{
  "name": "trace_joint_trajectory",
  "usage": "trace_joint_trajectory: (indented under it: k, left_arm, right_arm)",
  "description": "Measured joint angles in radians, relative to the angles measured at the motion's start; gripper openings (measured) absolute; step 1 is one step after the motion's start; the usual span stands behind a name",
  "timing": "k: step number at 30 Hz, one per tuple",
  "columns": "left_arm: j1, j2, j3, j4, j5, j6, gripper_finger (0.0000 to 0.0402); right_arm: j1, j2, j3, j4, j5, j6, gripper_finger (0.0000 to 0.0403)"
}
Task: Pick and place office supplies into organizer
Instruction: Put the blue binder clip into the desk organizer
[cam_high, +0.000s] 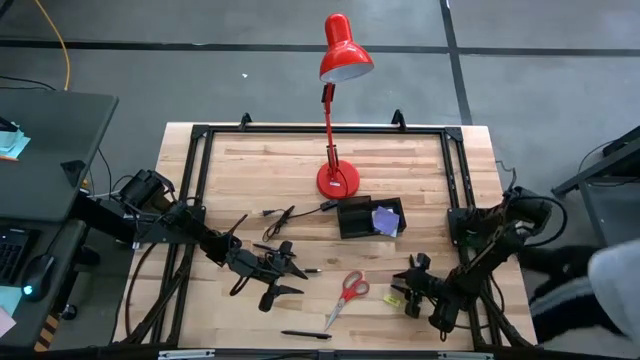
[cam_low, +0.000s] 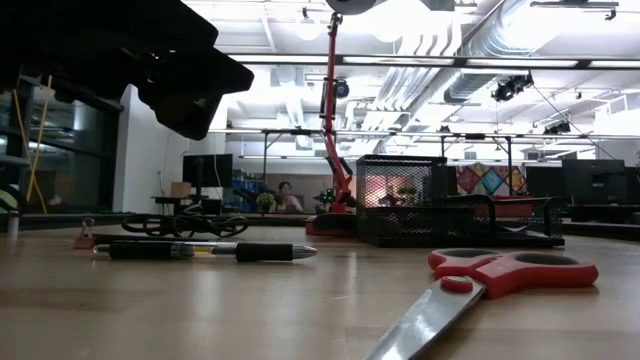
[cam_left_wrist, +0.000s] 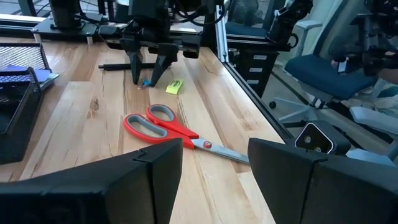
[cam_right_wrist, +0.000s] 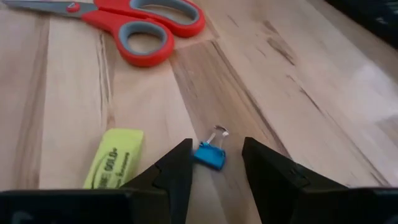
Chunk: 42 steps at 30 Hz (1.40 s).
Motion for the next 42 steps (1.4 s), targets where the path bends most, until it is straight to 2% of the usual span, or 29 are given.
trace_joint_trajectory:
  k: [3, 7, 23, 27, 36, 42]
  left_arm:
    - [0.0, 0.0, 0.0, -0.001, 0.0, 0.001, 0.0173]
    - [0.0, 0.0, 0.0, -0.003, 0.0, 0.002, 0.0173]
    - [0.0, 0.0, 0.0, -0.005, 0.0, 0.002, 0.0173]
    - [0.0, 0.0, 0.0, -0.007, 0.0, 0.002, 0.0173]
    - [0.0, 0.0, 0.0, -0.008, 0.0, 0.002, 0.0173]
    - [0.0, 0.0, 0.0, -0.007, 0.0, 0.002, 0.0173]
  right_arm:
    - [0.012, 0.002, -0.004, 0.007, 0.038, 0.021, 0.014]
    - [0.002, 0.003, -0.002, 0.011, 0.019, 0.058, 0.014]
    - [-0.055, 0.029, 0.0, 0.02, -0.003, 0.021, 0.0136]
    - [-0.044, 0.032, -0.001, 0.02, 0.002, 0.029, 0.0114]
    - [0.003, 0.036, -0.004, 0.023, 0.057, 0.082, 0.0037]
    - [0.005, 0.038, -0.006, 0.065, 0.084, 0.042, 0.0034]
